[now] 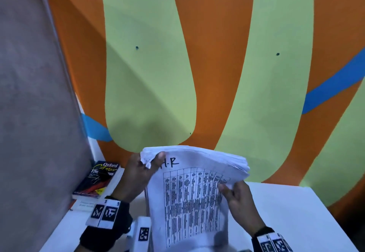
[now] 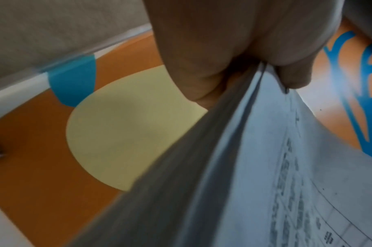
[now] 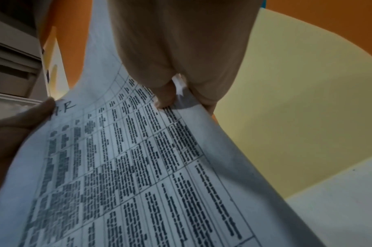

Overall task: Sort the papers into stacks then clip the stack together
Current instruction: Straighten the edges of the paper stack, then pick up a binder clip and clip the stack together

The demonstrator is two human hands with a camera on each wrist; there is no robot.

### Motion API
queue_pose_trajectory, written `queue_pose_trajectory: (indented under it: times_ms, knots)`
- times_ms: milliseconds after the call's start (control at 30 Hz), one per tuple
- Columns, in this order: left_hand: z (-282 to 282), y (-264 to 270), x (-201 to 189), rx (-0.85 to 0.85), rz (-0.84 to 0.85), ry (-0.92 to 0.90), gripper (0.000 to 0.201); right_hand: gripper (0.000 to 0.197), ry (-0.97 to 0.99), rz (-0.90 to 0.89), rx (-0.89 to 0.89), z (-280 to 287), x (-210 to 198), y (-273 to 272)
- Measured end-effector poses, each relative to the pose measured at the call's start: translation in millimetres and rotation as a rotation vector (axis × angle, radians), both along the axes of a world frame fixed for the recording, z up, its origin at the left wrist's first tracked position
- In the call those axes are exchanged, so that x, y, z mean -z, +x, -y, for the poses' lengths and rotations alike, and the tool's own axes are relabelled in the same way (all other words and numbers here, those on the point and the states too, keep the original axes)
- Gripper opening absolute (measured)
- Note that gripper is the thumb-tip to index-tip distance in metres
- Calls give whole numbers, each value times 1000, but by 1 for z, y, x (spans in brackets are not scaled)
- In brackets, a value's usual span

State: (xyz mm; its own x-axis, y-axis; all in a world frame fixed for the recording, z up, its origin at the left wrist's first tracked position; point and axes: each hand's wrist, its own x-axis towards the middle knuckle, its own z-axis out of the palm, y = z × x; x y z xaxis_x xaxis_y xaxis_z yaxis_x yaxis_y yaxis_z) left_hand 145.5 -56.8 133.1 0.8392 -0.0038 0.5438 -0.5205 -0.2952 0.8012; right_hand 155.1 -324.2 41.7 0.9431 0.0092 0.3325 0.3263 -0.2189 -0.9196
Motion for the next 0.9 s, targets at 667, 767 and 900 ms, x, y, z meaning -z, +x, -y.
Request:
queue_pose_trajectory:
  times_ms: [667,767,900]
  knots:
    - [-138,-121,-3,-431,6,-104,45,36,159,19,-536,-167,-86,11]
    - [-146,-139,0,-463,-105,-111,33,31,200,-14,-597,-188,-81,10]
    - [-158,-152,-2,-468,-42,-92,23,16,156,-43,-624,-224,-71,23]
